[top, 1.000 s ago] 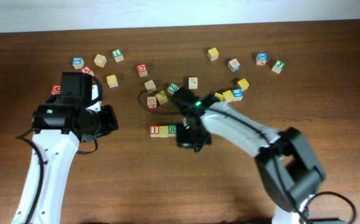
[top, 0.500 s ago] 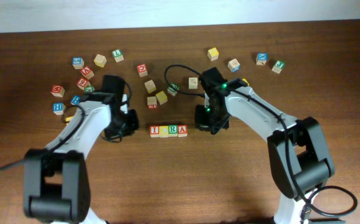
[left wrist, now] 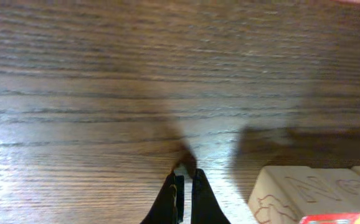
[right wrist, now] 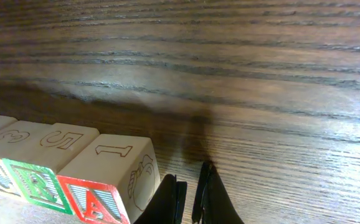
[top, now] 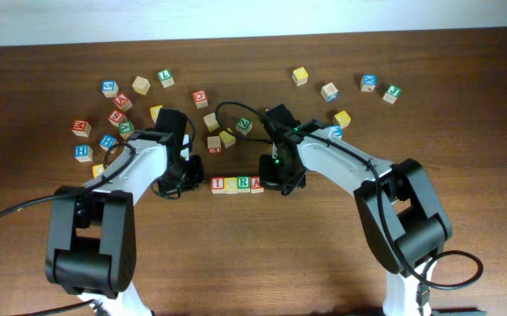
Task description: Spell out ICRA
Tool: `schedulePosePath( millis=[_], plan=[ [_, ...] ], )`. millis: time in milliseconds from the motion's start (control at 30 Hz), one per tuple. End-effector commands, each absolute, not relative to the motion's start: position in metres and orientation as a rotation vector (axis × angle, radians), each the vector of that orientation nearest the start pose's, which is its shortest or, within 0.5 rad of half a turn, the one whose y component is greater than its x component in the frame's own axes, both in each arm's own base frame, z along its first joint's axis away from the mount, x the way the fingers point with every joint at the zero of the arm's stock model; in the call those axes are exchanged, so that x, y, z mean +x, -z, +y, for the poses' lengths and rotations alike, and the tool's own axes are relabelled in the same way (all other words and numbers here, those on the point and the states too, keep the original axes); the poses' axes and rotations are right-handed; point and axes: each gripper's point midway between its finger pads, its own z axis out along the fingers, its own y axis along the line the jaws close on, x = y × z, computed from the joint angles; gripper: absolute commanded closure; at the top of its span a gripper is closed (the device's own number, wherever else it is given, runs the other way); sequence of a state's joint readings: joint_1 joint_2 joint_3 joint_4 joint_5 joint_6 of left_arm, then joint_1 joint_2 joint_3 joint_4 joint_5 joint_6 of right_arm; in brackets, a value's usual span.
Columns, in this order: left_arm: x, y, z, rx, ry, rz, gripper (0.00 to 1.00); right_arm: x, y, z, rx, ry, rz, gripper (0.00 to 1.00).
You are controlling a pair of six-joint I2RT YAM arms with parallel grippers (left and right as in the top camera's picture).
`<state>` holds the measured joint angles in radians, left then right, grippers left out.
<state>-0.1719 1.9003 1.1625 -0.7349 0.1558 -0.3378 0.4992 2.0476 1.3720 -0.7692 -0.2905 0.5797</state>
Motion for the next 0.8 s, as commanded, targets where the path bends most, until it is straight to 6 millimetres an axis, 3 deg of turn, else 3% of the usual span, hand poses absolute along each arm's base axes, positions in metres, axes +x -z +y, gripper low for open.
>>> schedulePosePath(
  millis=[0,300,500,767],
  plan=[
    [0.338,0.01,-0.091,-0.263,0.312,3.09,1.0,0.326,0.012,0.234,0.112,-0.458,3.169,0.96],
    [0.332,0.021,-0.101,-0.258,0.4,3.133,1.0,0.324,0.01,0.25,0.059,-0.516,3.152,0.96],
    [0.327,0.022,-0.115,-0.185,0.393,3.143,1.0,0.324,0.009,0.25,0.057,-0.518,3.148,0.96],
    [0.321,0.022,-0.114,-0.19,0.381,3.169,1.0,0.325,0.01,0.249,0.059,-0.505,3.148,0.96]
  ],
)
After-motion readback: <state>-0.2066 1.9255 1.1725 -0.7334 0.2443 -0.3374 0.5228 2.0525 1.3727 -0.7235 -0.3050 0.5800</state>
